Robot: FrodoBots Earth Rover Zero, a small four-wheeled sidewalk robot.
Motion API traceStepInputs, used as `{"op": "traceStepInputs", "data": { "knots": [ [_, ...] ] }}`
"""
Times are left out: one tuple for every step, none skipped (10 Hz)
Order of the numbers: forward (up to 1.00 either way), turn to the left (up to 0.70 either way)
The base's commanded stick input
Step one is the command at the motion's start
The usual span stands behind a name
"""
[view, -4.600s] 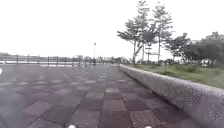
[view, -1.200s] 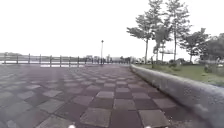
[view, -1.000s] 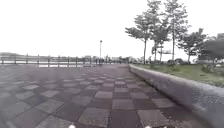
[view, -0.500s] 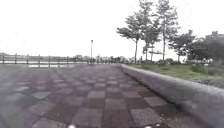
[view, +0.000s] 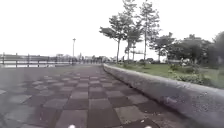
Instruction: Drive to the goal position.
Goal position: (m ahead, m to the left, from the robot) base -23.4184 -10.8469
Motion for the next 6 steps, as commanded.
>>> {"op": "traceStepInputs", "data": {
  "knots": [
    [0.00, -0.85],
    [0.00, -0.85],
    [0.00, -0.85],
    [0.00, -0.85],
    [0.00, -0.85],
    [0.00, -0.85]
  ]
}}
